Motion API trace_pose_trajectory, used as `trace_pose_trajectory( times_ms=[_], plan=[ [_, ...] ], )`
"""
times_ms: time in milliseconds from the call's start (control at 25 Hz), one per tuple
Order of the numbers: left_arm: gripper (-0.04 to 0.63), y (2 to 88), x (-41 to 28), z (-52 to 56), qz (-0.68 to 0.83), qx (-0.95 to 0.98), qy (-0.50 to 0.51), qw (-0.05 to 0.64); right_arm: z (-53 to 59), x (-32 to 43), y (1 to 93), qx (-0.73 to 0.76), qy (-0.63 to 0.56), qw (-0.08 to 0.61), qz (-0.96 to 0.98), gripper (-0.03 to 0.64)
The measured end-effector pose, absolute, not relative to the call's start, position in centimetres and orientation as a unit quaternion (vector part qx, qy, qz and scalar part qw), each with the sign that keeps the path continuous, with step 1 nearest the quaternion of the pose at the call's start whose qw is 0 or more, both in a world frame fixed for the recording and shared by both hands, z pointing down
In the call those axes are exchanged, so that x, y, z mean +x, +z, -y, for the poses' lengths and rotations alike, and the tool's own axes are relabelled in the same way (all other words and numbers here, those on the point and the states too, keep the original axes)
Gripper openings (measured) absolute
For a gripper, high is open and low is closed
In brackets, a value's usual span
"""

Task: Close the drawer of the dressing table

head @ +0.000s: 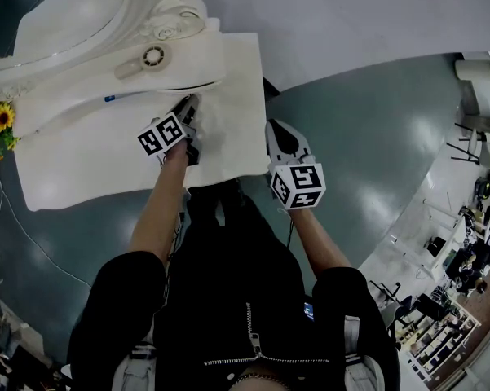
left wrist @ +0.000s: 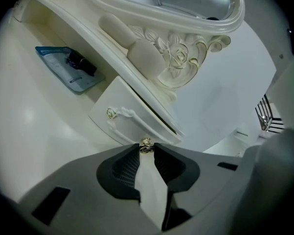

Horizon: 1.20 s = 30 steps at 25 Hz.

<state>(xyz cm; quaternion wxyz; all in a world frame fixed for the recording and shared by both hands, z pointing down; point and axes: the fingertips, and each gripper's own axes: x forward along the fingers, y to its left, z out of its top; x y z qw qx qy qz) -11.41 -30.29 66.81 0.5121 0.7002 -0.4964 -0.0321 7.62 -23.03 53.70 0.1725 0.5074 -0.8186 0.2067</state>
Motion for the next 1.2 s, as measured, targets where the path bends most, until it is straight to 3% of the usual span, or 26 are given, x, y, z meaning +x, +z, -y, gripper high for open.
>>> trace_pose_trajectory(
  times_ms=[1200],
  plan=[
    [0.104, 66.9, -11.6, 33.0, 0.5, 0.696, -0.048, 0.514, 23.1, 8.7, 54.1, 0.516, 0.212, 0.176, 0.811, 0.006]
  ],
)
